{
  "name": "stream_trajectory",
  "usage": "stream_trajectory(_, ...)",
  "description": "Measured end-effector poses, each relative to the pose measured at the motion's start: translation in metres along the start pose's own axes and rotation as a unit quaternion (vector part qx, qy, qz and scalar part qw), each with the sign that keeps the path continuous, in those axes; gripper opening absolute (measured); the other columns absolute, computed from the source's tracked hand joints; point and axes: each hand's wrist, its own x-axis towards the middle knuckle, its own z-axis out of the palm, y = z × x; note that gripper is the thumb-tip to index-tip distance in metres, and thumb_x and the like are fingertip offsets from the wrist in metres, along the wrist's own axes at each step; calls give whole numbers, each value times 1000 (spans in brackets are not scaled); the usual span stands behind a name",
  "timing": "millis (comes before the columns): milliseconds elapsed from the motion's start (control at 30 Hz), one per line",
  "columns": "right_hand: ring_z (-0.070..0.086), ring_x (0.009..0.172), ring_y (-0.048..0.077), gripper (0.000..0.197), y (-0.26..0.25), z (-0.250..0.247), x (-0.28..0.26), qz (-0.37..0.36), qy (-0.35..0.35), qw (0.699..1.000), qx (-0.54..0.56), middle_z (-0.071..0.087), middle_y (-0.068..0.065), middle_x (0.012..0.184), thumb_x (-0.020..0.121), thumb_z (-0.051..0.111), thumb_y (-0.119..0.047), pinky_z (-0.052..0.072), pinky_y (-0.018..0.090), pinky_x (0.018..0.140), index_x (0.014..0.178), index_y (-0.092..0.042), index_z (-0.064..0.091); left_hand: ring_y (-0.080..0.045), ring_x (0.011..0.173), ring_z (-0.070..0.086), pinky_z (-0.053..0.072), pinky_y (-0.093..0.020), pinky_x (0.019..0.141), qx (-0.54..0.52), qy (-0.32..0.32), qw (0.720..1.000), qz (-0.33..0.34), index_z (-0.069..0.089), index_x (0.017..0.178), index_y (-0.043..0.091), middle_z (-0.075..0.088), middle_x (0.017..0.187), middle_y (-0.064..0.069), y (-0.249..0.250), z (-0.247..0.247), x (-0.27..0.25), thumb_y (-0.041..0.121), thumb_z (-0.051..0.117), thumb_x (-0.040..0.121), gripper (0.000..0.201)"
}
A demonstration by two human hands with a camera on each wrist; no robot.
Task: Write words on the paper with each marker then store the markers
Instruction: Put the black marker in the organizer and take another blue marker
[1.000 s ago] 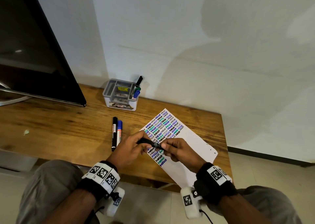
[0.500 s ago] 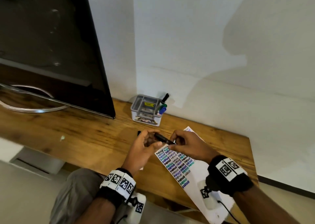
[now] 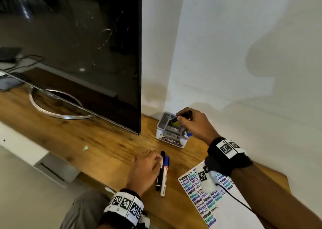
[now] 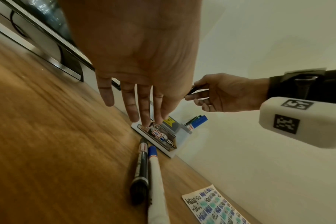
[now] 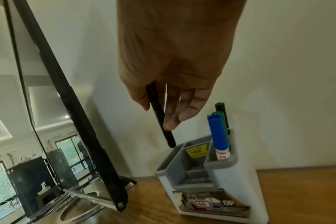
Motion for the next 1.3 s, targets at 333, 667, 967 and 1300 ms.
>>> stream_trajectory(333, 74, 67, 16, 16, -4, 33, 50, 41, 2, 999, 16, 76, 9, 80, 97, 59, -18, 61, 28, 69, 113, -14, 63, 1, 101, 53, 32, -31, 95, 18, 14, 999, -35, 56, 102, 39, 59, 102, 22, -10, -9, 4, 40, 49, 98, 9)
stream_trajectory(667, 74, 67, 20, 13, -1, 43, 62, 39, 8, 999, 30, 76, 11, 80, 99, 56, -18, 60, 28, 66, 109, -14, 62, 1, 100, 52, 33, -33, 96, 26, 10, 999, -34, 54, 102, 41, 57, 103, 22, -13, -9, 10, 42, 46, 98, 9)
stream_trajectory(967, 67, 52, 15, 8, 11, 47, 70, 64, 17, 998, -23, 76, 12, 73, 94, 60, -9, 49, 15, 49, 102, -10, 62, 3, 98, 52, 37, -36, 100, 21, 4, 999, -29, 55, 103, 40, 57, 102, 22, -13, -4, 10, 44, 46, 97, 11)
stream_trajectory(1300, 67, 75, 12, 19, -10, 40, 36, -1, 30, 997, -67, 68, -1, 88, 94, 60, -12, 50, 20, 62, 112, -19, 60, 1, 102, 52, 33, -36, 100, 24, -13, 999, -30, 57, 106, 38, 58, 105, 22, -8, -5, 11, 39, 49, 98, 11)
